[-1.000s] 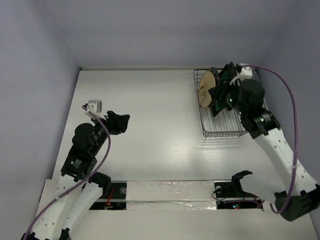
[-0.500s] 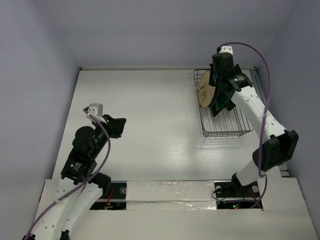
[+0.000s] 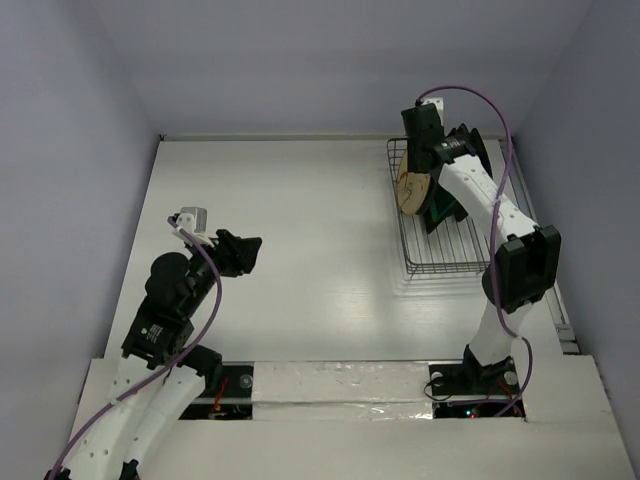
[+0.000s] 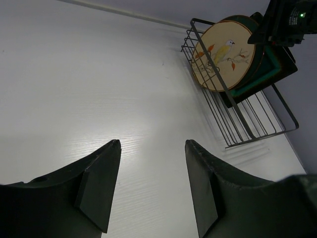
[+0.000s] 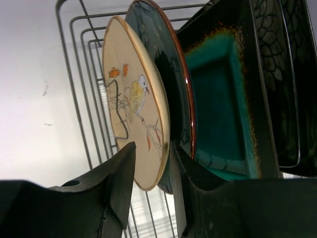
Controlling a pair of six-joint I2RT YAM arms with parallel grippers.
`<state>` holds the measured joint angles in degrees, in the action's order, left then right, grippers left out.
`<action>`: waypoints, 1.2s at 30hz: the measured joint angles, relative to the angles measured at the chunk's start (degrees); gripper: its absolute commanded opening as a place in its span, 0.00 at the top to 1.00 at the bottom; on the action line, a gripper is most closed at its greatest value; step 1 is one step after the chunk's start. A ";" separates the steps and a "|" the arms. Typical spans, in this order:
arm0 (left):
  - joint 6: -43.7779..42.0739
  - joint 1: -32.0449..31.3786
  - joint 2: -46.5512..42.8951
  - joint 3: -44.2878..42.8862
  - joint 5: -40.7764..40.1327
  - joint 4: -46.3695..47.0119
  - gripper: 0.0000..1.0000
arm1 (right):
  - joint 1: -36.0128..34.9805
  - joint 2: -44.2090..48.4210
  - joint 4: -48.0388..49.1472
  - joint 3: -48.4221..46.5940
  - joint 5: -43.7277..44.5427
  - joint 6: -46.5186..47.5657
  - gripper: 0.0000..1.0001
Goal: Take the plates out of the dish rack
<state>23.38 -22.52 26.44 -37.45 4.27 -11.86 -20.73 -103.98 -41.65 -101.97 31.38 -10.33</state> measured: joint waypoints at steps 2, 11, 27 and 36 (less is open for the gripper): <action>0.00 0.00 0.02 0.00 0.00 -0.02 0.49 | 0.00 -0.81 -0.07 -0.24 1.01 0.09 0.61; -0.17 0.00 0.81 0.00 0.28 0.02 0.48 | 0.00 -5.99 0.07 -0.31 6.21 0.44 0.67; -0.35 0.00 2.25 0.00 1.11 0.00 0.48 | -0.70 -1.22 0.37 0.09 7.30 2.99 1.00; -0.35 0.00 1.22 0.28 1.07 0.00 0.48 | -4.37 11.06 0.11 0.02 10.56 4.63 1.00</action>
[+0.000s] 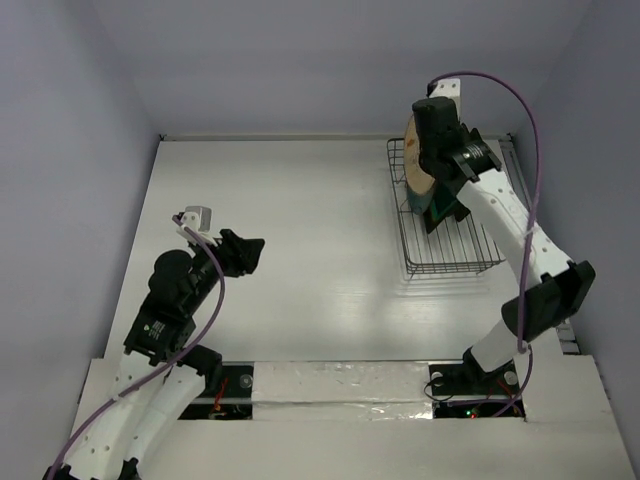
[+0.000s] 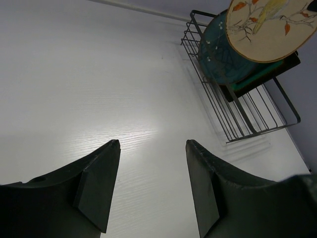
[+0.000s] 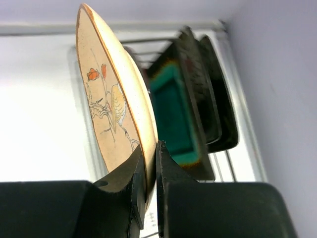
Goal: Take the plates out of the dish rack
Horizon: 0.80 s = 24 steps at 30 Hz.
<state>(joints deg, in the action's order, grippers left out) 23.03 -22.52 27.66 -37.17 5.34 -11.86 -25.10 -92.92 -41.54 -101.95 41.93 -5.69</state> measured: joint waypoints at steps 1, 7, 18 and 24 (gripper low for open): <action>0.00 0.00 -0.13 0.02 0.00 0.00 0.48 | -1.14 1.31 0.04 0.00 -0.24 0.00 1.00; 0.02 0.52 -2.51 0.04 -1.29 0.00 0.49 | -9.05 7.91 5.49 2.34 -9.16 -4.63 1.00; 0.26 1.64 -4.35 0.02 -6.40 -1.22 0.50 | -21.57 -15.06 28.85 1.92 -30.08 -26.18 1.00; 0.50 1.64 -5.14 0.02 -8.55 -1.84 0.50 | -25.00 -32.39 31.39 -5.33 -35.04 -36.09 1.00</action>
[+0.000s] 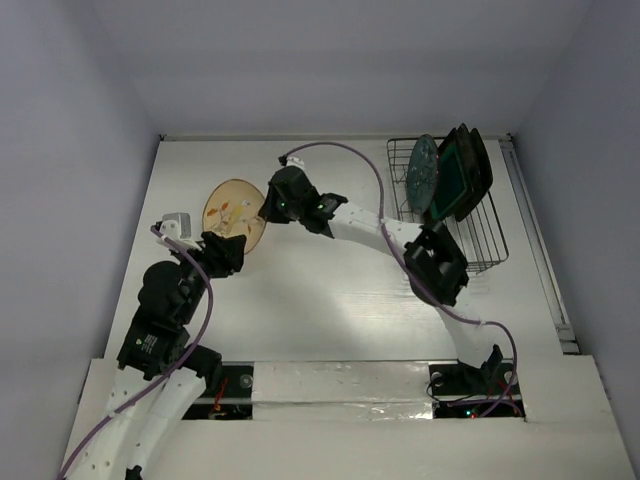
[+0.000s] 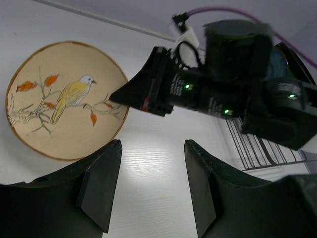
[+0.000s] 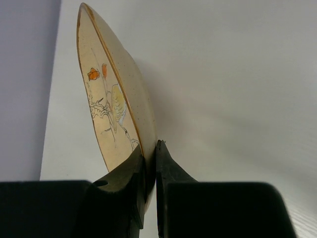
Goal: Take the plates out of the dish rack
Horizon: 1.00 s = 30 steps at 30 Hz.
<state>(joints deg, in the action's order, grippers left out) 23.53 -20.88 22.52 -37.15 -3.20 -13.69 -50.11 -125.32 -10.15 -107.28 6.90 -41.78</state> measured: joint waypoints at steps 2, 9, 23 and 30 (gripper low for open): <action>0.00 0.00 0.00 0.00 -0.04 -0.07 0.50 | -0.42 -2.99 0.63 -0.28 -0.42 -2.69 1.00; 0.00 0.00 -0.28 0.00 -0.04 -0.04 0.50 | -0.09 -10.73 0.96 -5.84 -1.38 -9.03 0.90; -0.02 0.00 -0.31 0.00 0.26 0.00 0.50 | 0.44 -9.92 12.37 4.59 -2.69 -16.35 0.18; -0.02 0.00 -0.70 0.00 0.48 0.13 0.51 | 0.44 -6.58 11.26 6.64 -0.26 -13.18 0.07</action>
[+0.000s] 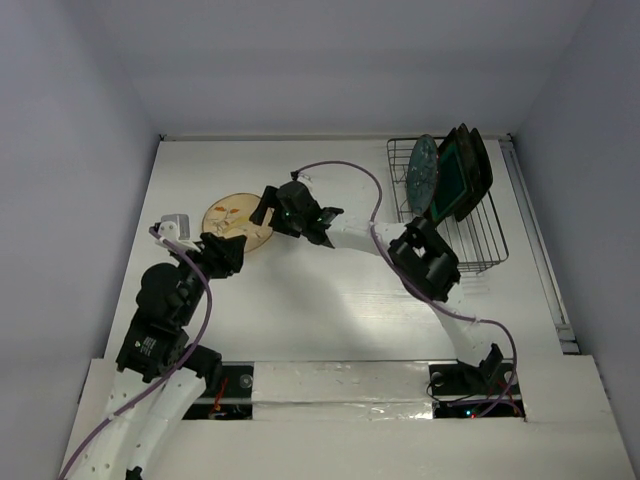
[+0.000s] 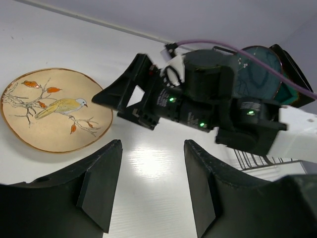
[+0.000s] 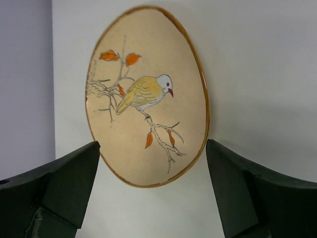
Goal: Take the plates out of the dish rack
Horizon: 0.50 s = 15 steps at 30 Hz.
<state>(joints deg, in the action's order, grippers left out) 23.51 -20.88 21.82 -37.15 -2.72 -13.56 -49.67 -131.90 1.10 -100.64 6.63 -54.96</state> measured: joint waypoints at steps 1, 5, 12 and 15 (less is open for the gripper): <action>0.00 0.00 -0.17 0.02 0.00 0.02 0.51 | 0.00 1.14 -0.48 0.24 0.74 0.87 0.07; 0.15 0.00 -0.68 0.00 -0.07 -0.04 0.80 | 0.00 9.66 -0.66 4.37 3.98 6.27 0.72; -0.24 0.00 -1.25 0.02 0.76 0.37 1.00 | 0.33 36.33 0.00 20.50 13.90 24.02 1.00; -0.26 0.00 -0.50 0.02 1.01 0.42 0.94 | 2.23 47.84 -3.19 25.14 19.69 29.94 1.00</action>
<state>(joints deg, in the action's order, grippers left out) 23.24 -20.88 21.32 -37.12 -1.72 -13.15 -47.44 -84.05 -2.09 -75.50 26.33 -25.02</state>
